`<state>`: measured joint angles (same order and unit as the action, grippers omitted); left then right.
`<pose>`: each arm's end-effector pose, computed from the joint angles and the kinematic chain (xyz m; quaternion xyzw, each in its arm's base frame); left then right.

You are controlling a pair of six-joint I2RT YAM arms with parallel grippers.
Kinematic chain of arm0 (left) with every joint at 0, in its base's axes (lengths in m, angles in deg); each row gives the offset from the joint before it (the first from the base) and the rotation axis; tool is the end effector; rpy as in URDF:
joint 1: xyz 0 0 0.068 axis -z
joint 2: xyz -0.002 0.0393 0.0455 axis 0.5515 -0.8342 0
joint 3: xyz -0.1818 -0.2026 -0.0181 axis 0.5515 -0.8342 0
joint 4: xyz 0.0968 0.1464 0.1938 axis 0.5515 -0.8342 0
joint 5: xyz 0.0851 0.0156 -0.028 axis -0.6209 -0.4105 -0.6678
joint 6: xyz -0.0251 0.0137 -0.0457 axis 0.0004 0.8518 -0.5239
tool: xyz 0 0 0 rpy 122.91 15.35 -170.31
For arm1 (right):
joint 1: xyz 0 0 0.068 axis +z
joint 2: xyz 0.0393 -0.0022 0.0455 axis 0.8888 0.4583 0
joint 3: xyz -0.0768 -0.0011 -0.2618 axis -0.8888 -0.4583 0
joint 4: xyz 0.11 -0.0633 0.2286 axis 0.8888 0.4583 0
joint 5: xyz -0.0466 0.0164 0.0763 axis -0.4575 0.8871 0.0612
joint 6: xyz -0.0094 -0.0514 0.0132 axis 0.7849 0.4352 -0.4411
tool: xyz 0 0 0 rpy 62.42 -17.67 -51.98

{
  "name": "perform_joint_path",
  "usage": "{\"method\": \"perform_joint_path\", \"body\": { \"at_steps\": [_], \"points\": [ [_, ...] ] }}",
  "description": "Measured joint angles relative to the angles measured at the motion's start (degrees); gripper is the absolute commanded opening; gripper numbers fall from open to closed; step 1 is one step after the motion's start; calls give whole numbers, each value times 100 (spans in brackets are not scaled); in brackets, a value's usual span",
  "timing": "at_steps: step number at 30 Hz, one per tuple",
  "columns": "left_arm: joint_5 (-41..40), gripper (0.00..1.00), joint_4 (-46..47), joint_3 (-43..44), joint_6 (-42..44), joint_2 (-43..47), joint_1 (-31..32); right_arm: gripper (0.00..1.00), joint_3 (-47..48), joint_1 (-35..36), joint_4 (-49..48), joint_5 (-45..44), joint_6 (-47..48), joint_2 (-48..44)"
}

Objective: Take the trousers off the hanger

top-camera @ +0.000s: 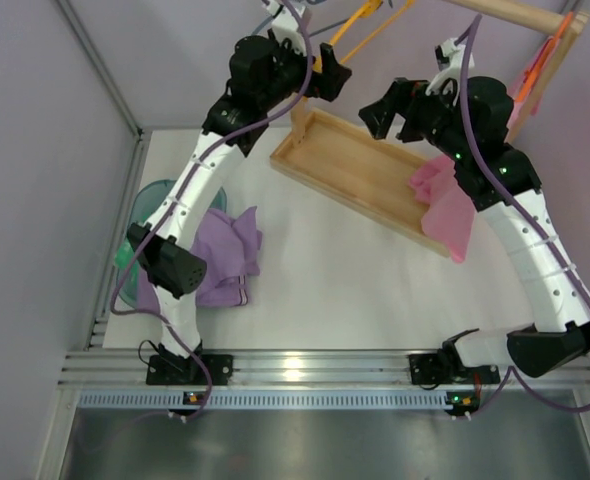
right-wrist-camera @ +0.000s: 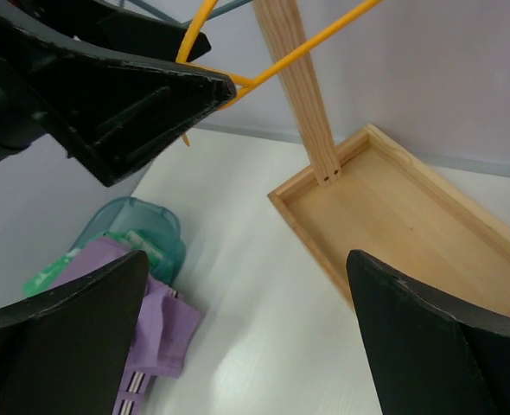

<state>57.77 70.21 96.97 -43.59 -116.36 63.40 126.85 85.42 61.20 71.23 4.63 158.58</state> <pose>0.3827 -0.2293 0.4920 0.1960 0.6621 -0.3167 0.6503 0.2526 0.1106 0.4958 -0.0670 0.7424 0.2822 0.6039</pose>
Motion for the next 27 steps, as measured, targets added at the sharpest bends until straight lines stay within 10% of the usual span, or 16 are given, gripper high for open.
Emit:
{"method": "perform_joint_path", "body": {
  "at_steps": [13, 23, 27],
  "points": [
    [-1873, 99, -1499, -1856, -457, 4076, -516, 99, -1526, 616, -835, 780, 61, -424],
    [-1626, 96, -3799, -4616, -1397, 4181, -4614, 99, -1510, 2520, -1134, 507, 94, 935],
    [-1388, 94, -4295, -5482, -1480, 4181, -5219, 99, -1429, 2721, -1150, 444, 68, 1532]
  ]
}}
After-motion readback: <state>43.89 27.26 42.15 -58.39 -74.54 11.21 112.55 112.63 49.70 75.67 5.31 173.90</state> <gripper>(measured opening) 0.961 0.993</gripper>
